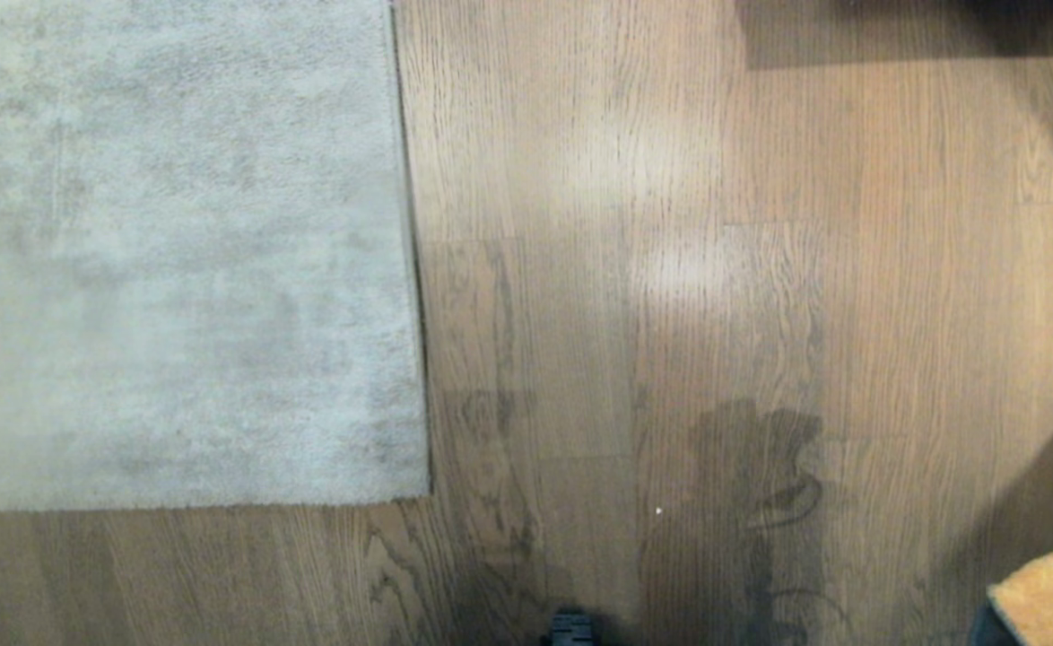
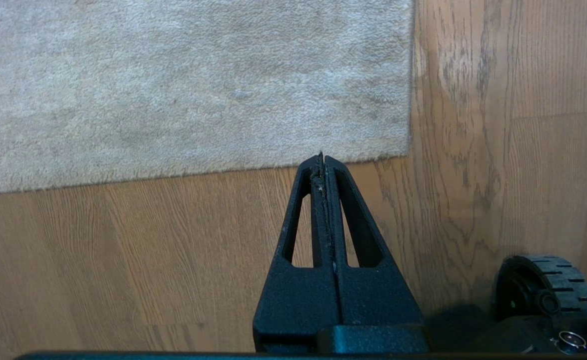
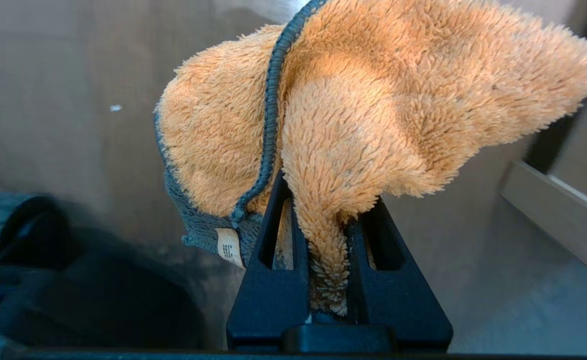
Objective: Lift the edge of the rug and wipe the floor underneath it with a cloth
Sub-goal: Lift up the carpet
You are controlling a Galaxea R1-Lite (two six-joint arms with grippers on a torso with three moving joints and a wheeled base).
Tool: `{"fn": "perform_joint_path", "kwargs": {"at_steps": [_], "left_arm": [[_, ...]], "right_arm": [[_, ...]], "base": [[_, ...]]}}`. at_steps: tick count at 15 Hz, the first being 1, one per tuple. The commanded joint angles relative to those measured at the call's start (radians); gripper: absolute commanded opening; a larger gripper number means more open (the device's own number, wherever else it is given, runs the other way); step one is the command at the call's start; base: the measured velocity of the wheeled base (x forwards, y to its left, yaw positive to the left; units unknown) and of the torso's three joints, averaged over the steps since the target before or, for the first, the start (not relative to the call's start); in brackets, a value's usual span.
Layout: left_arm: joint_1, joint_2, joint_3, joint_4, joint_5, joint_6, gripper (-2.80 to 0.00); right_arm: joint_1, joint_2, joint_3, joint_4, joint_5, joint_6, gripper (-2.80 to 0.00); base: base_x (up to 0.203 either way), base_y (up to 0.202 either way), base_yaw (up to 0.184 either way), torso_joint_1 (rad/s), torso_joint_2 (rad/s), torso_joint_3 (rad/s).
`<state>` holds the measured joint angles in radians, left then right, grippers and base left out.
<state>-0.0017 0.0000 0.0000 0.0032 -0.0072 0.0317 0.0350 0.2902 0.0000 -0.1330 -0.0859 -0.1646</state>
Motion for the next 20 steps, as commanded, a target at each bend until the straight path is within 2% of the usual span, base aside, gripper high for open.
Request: {"fn": "perform_joint_path", "kwargs": {"at_steps": [1, 3, 6, 10, 12, 15, 20], "left_arm": [[0.000, 0.000, 0.000, 0.000, 0.000, 0.001, -2.80], [0.000, 0.000, 0.000, 0.000, 0.000, 0.001, -2.80], [0.000, 0.000, 0.000, 0.000, 0.000, 0.001, -2.80], [0.000, 0.000, 0.000, 0.000, 0.000, 0.001, -2.80], [0.000, 0.000, 0.000, 0.000, 0.000, 0.001, -2.80], [0.000, 0.000, 0.000, 0.000, 0.000, 0.001, -2.80], [0.000, 0.000, 0.000, 0.000, 0.000, 0.001, -2.80]], "right_arm": [[-0.015, -0.094, 0.000, 0.035, 0.056, -0.028, -2.80], [-0.026, -0.135, 0.000, 0.071, 0.081, -0.071, -2.80], [-0.026, -0.168, 0.000, 0.072, 0.085, -0.070, -2.80], [-0.027, -0.283, 0.000, 0.101, 0.158, -0.067, -2.80], [-0.027, -0.290, 0.000, 0.128, 0.164, -0.051, -2.80], [-0.027, -0.290, 0.000, 0.136, 0.159, 0.024, -2.80], [-0.027, -0.290, 0.000, 0.138, 0.160, 0.028, -2.80]], "base": [[0.000, 0.000, 0.000, 0.000, 0.00, 0.000], [0.000, 0.000, 0.000, 0.000, 0.00, 0.000], [0.000, 0.000, 0.000, 0.000, 0.00, 0.000], [0.000, 0.000, 0.000, 0.000, 0.00, 0.000], [0.000, 0.000, 0.000, 0.000, 0.00, 0.000], [0.000, 0.000, 0.000, 0.000, 0.00, 0.000], [0.000, 0.000, 0.000, 0.000, 0.00, 0.000]]}}
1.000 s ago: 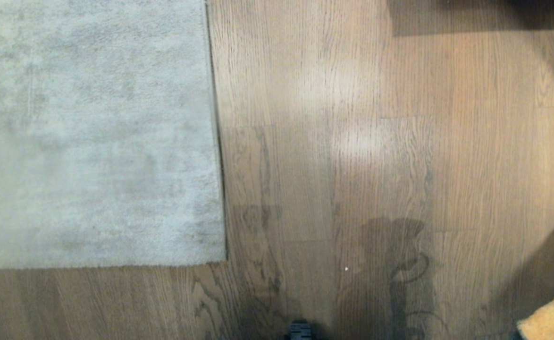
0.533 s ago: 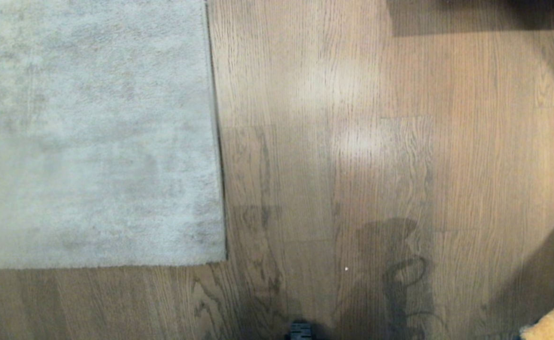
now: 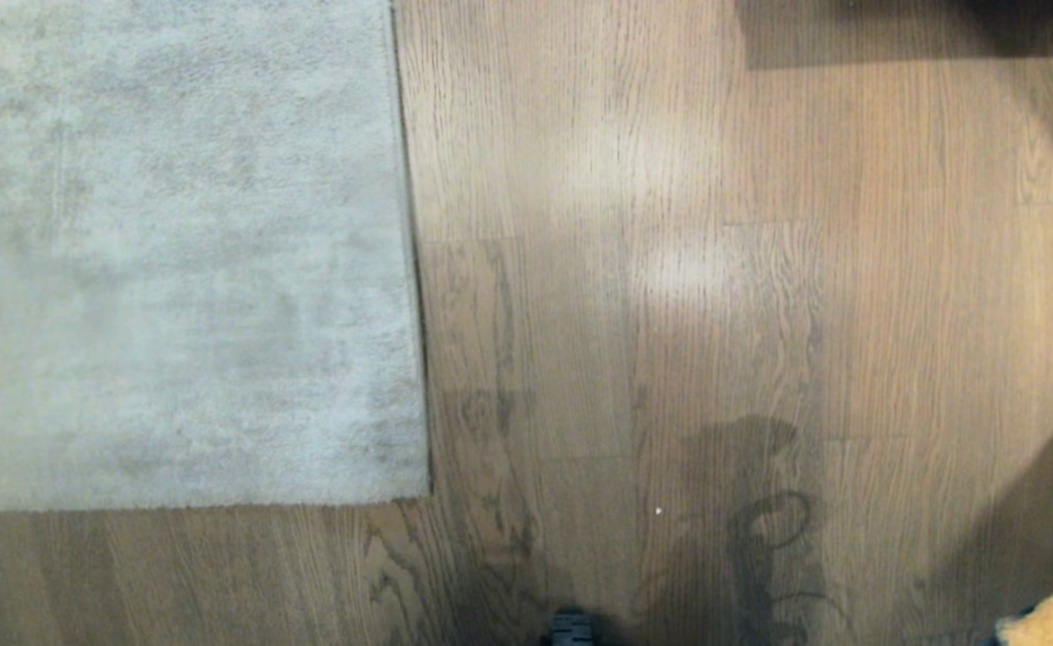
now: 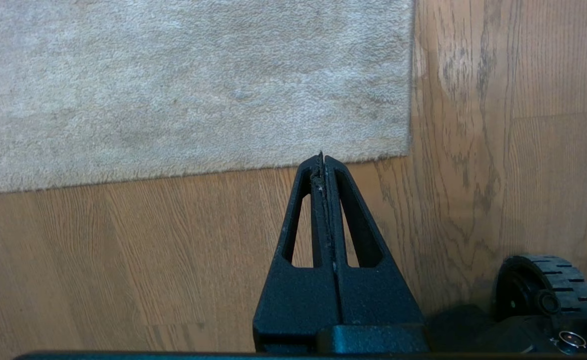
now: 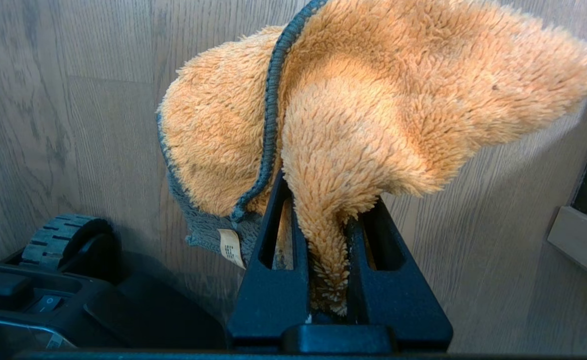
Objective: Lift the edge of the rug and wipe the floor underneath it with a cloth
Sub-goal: Lift up the carpet
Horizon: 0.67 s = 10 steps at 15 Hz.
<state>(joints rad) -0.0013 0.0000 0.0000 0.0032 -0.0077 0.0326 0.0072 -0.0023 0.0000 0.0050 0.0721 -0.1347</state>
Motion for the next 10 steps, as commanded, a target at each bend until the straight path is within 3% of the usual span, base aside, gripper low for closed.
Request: {"fn": "perform_joint_path", "kwargs": {"at_steps": [1, 10], "left_arm": [[0.000, 0.000, 0.000, 0.000, 0.000, 0.000, -2.80], [0.000, 0.000, 0.000, 0.000, 0.000, 0.000, -2.80]], "right_arm": [[0.000, 0.002, 0.000, 0.000, 0.002, -0.002, -2.80], [0.000, 0.002, 0.000, 0.000, 0.002, 0.000, -2.80]], "base": [[0.000, 0.000, 0.000, 0.000, 0.00, 0.000], [0.000, 0.000, 0.000, 0.000, 0.00, 0.000]]}}
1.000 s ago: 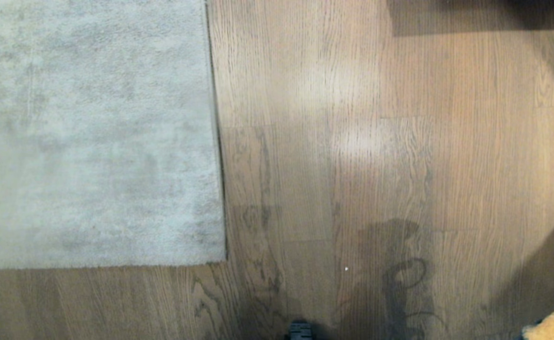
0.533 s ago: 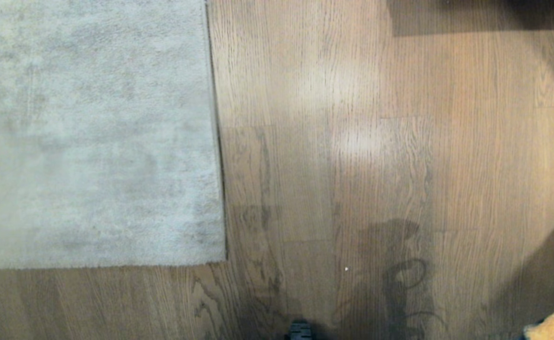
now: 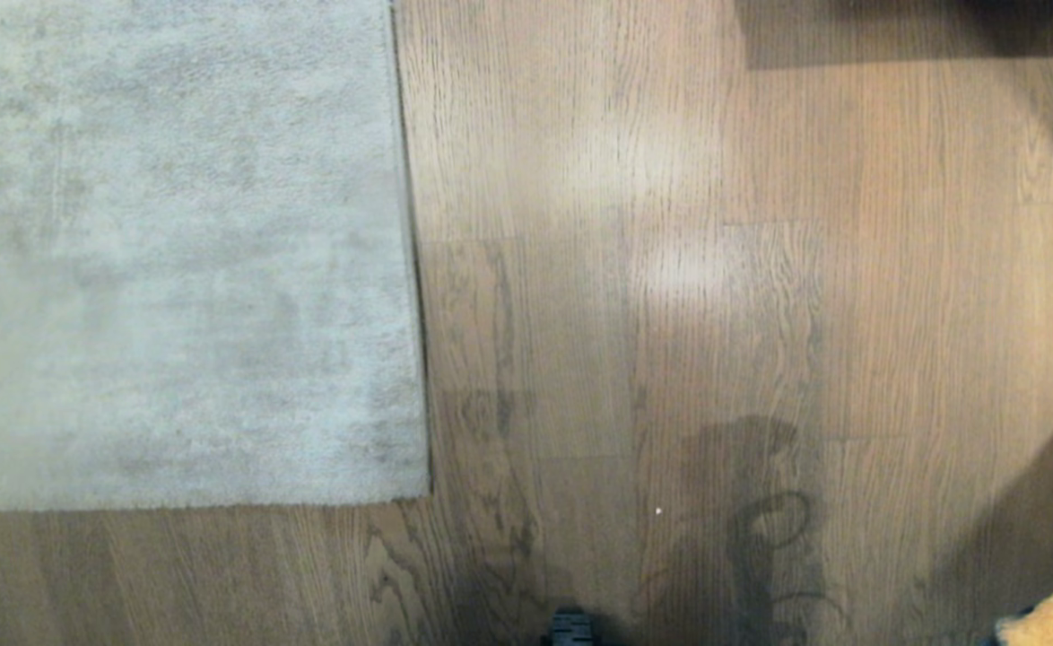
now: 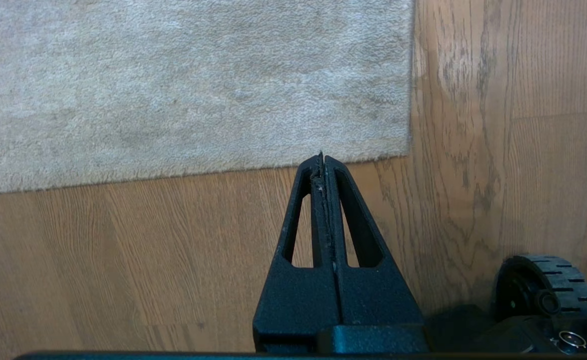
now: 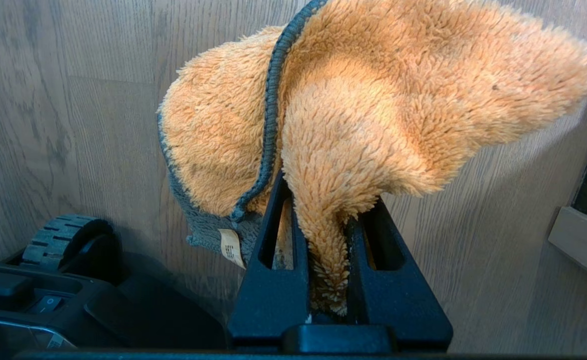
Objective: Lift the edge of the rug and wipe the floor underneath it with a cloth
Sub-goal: Lift up the carpet
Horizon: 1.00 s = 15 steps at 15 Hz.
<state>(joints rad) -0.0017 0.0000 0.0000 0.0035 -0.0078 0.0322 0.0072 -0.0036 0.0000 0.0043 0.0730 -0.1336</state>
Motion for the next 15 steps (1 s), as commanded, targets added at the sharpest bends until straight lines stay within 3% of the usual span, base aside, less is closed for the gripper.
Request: {"fn": "perform_joint_path", "kwargs": {"at_steps": [1, 15], "left_arm": [[0.000, 0.000, 0.000, 0.000, 0.000, 0.000, -2.80], [0.000, 0.000, 0.000, 0.000, 0.000, 0.000, -2.80]], "right_arm": [[0.000, 0.004, 0.000, 0.000, 0.001, -0.001, -2.80], [0.000, 0.004, 0.000, 0.000, -0.001, -0.001, -2.80]], "base": [[0.000, 0.000, 0.000, 0.000, 0.00, 0.000], [0.000, 0.000, 0.000, 0.000, 0.00, 0.000]]}}
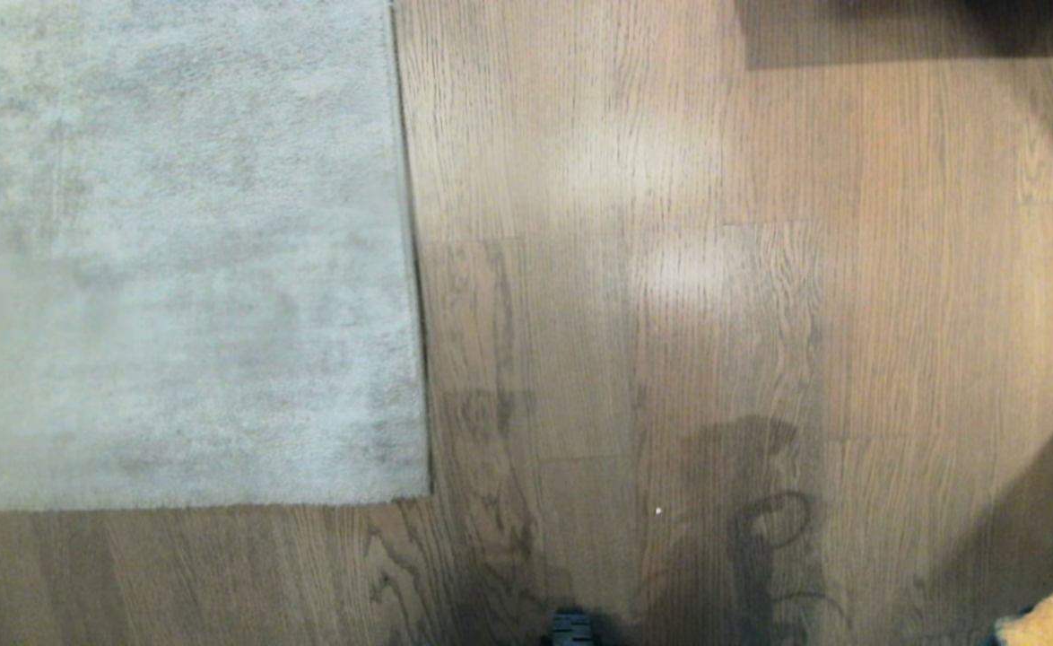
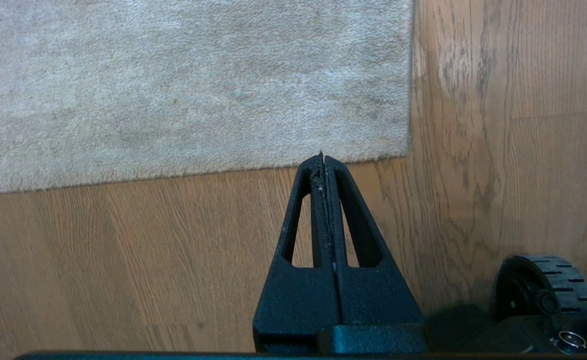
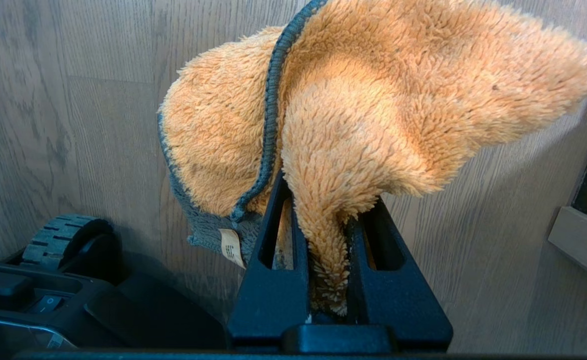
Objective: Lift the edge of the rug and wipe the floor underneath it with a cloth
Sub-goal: Lift up the carpet
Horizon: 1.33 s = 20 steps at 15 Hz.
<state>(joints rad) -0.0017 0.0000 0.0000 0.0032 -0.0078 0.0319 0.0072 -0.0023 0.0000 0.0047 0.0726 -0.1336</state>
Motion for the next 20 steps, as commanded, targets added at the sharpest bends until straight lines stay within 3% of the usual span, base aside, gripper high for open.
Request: {"fn": "perform_joint_path", "kwargs": {"at_steps": [1, 20], "left_arm": [[0.000, 0.000, 0.000, 0.000, 0.000, 0.000, -2.80], [0.000, 0.000, 0.000, 0.000, 0.000, 0.000, -2.80]], "right_arm": [[0.000, 0.002, 0.000, 0.000, 0.001, -0.001, -2.80], [0.000, 0.002, 0.000, 0.000, 0.001, -0.001, -2.80]], "base": [[0.000, 0.000, 0.000, 0.000, 0.00, 0.000], [0.000, 0.000, 0.000, 0.000, 0.00, 0.000]]}}
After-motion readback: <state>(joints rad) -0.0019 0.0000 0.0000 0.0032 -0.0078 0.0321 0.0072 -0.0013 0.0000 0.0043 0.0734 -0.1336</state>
